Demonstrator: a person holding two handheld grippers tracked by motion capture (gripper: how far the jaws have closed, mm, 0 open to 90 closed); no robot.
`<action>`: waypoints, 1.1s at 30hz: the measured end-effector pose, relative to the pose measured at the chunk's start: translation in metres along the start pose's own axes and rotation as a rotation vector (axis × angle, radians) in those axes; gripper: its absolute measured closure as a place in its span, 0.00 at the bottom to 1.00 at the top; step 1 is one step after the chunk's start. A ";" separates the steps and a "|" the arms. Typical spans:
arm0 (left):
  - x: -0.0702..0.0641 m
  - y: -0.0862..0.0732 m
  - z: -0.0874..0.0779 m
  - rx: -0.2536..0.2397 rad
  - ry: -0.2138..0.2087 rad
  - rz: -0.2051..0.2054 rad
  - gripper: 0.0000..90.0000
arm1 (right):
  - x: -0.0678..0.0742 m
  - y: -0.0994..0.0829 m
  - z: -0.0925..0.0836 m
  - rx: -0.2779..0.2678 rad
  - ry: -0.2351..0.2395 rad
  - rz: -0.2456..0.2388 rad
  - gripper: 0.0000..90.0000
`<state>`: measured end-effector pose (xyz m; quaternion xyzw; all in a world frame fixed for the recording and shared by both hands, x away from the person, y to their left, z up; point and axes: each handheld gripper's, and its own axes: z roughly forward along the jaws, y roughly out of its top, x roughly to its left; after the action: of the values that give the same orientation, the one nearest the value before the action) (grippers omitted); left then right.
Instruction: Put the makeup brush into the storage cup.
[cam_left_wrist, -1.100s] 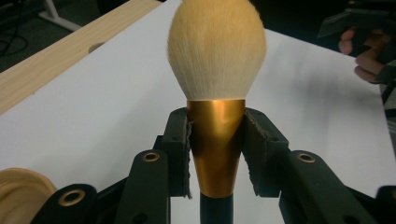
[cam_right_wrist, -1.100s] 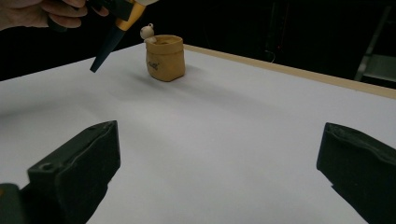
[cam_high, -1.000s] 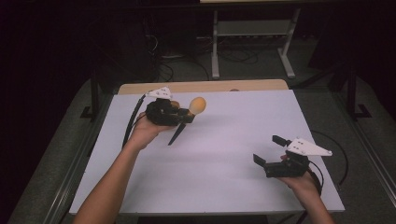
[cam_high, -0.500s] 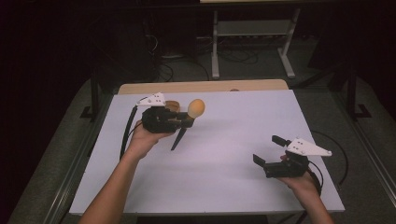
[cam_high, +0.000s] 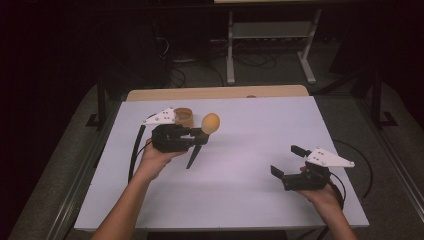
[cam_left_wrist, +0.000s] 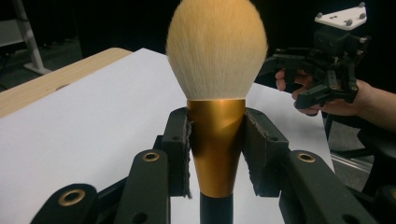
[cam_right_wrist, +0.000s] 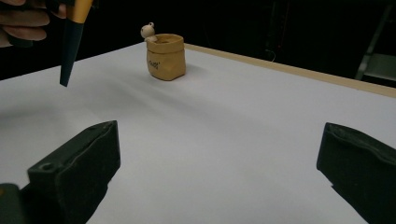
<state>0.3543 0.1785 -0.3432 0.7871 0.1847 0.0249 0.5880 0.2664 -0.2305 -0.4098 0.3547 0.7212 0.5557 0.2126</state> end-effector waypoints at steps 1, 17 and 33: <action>-0.001 -0.001 0.000 -0.002 -0.006 0.003 0.71 | 0.000 0.000 0.000 0.001 0.000 0.001 0.00; -0.007 -0.002 0.002 -0.028 -0.033 0.003 0.71 | 0.012 0.013 0.012 -0.012 0.047 -0.014 0.00; -0.009 -0.002 0.005 -0.036 -0.045 0.007 0.71 | 0.027 0.048 0.055 -0.028 0.163 -0.032 0.00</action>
<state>0.3462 0.1713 -0.3454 0.7775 0.1680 0.0124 0.6058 0.3007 -0.1684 -0.3780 0.2934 0.7339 0.5894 0.1670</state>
